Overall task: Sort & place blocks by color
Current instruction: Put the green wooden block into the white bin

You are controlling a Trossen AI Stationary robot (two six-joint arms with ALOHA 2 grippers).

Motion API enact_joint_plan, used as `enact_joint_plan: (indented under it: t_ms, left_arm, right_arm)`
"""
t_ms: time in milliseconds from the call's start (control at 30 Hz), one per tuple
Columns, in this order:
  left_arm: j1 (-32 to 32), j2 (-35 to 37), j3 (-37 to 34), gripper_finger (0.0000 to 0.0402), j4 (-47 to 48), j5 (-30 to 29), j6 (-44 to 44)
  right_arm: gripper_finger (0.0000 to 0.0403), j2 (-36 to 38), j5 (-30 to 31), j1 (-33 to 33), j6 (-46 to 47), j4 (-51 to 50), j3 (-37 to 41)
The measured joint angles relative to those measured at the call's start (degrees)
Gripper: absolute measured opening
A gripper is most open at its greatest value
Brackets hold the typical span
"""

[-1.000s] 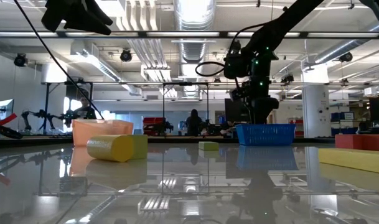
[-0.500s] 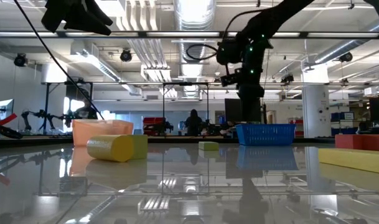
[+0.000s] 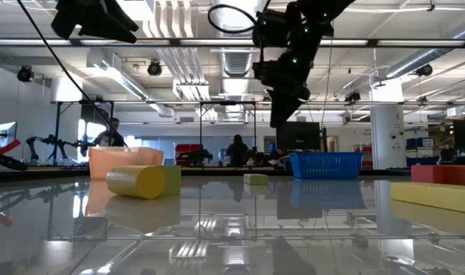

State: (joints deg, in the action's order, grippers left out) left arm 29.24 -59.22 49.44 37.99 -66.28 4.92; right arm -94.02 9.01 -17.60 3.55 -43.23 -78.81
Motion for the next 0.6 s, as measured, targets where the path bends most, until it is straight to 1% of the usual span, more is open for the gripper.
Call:
enact_joint_plan:
  t_ms: [100,167,200,467,533,600]
  left_arm:
    - [0.01,0.0,-0.03,0.0191,-0.01,0.0,-0.01]
    - [0.01,0.0,-0.03,0.0191,-0.01,0.02,-0.01]
    - [0.01,0.0,-0.03,0.0191,-0.03,0.0,-0.01]
    - [0.01,0.0,-0.08,0.0191,-0.02,0.01,-0.03]
    - [0.01,0.0,-0.1,0.0191,-0.03,0.0,-0.03]
    - [0.01,0.0,-0.12,0.0191,-0.02,0.01,-0.03]
  right_arm:
    - [0.0189,0.0,0.17,2.73,10.86,1.88,0.0]
    - [0.0189,0.0,0.58,4.81,15.65,3.14,0.0]
    - [0.0189,0.0,1.79,5.99,17.6,3.76,0.02]
    - [0.0189,-0.03,21.1,14.4,33.73,6.94,-0.04]
    - [0.0189,-0.48,24.85,15.93,37.59,7.78,-0.11]
    - [0.0189,-1.36,27.23,17.13,40.8,8.07,-0.13]
